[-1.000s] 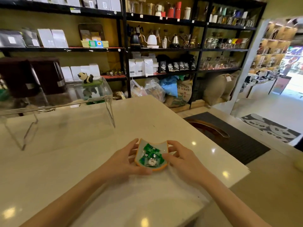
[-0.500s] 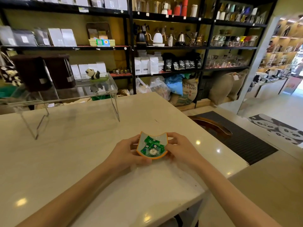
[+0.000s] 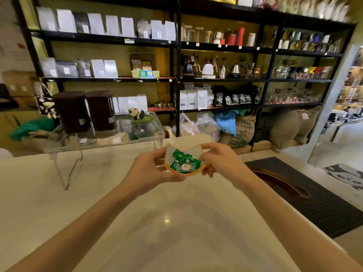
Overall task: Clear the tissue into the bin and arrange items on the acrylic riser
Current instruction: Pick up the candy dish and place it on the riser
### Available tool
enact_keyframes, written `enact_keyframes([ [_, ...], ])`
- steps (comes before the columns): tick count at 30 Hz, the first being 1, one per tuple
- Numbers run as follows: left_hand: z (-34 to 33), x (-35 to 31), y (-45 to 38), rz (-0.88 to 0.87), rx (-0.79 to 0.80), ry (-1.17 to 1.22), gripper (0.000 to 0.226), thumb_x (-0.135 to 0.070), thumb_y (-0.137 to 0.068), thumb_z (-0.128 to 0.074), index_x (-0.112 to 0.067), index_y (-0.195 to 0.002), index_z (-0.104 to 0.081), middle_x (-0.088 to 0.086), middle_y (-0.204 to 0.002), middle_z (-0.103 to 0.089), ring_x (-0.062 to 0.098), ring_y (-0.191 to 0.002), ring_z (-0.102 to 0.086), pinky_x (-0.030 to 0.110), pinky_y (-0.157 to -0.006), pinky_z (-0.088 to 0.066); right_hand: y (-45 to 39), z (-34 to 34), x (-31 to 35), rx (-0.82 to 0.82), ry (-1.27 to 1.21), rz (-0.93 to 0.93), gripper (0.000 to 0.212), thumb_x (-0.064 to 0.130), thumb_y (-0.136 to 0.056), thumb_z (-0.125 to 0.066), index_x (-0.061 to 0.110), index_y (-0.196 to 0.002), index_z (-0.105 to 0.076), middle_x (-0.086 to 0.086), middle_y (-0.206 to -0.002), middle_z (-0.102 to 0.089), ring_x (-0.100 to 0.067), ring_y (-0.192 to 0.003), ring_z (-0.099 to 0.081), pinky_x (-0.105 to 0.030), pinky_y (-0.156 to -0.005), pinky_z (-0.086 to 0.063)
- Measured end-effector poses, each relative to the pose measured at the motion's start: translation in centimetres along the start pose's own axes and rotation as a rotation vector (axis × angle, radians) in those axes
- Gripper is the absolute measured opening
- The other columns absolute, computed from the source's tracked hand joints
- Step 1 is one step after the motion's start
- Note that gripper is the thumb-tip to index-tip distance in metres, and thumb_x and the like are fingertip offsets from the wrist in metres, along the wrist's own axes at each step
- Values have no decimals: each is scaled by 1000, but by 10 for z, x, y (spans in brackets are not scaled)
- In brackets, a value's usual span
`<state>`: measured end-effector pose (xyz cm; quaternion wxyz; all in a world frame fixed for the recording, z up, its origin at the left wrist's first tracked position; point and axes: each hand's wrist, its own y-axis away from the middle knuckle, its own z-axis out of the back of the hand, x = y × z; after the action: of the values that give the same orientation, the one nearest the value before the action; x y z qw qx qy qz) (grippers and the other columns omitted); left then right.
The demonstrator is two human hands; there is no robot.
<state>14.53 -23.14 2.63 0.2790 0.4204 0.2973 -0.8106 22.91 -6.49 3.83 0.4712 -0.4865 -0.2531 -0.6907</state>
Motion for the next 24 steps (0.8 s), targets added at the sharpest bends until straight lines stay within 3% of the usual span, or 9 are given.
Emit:
enact_keyframes([
  [3,22,-7,-15,-30,-54,-31,71,-13,-58,-83,-22,-122,-56,-28,-85,-61,-6,-85,-62,10,-67,-54,-25,-8,21,0,1,59,33,7,-85,-52,10,-118,-54,-8,-70,-65,-15,-49,-57,-24,-47,-45],
  [6,44,-10,-32,-27,-110,-43,66,-13,-59,-82,-20,-120,-57,-27,-83,-59,-4,-86,-60,13,-71,-51,-52,-17,40,0,-34,77,36,9,-86,-52,9,-122,-48,-5,-74,-62,-15,-51,-56,-26,-50,-45],
  [10,69,-7,-59,-24,-178,-72,61,-17,-59,-83,-21,-115,-61,-21,-87,-64,-2,-87,-62,18,-78,-51,-90,-31,60,-4,-87,31,27,9,-87,-52,6,-114,-51,-7,-65,-60,-12,-47,-54,-24,-50,-45],
  [15,92,5,-95,2,-230,-102,53,-19,-59,-84,-18,-108,-65,-9,-93,-67,-8,-79,-58,15,-73,-48,-135,-45,73,-14,-81,45,23,8,-87,-51,7,-109,-57,-3,-73,-60,-12,-58,-55,-21,-48,-42],
  [21,102,34,-129,86,-243,-94,53,-18,-60,-83,-16,-110,-64,0,-108,-71,7,-92,-62,12,-70,-48,-185,-66,68,-39,14,67,26,8,-88,-47,2,-108,-64,-4,-84,-58,-9,-70,-49,-19,-52,-35],
  [24,100,48,-137,116,-235,-84,53,-14,-61,-83,-13,-111,-64,3,-111,-71,10,-95,-63,16,-72,-49,-201,-75,59,-41,36,53,25,10,-87,-49,2,-103,-67,-6,-86,-63,-10,-72,-52,-21,-56,-42],
])
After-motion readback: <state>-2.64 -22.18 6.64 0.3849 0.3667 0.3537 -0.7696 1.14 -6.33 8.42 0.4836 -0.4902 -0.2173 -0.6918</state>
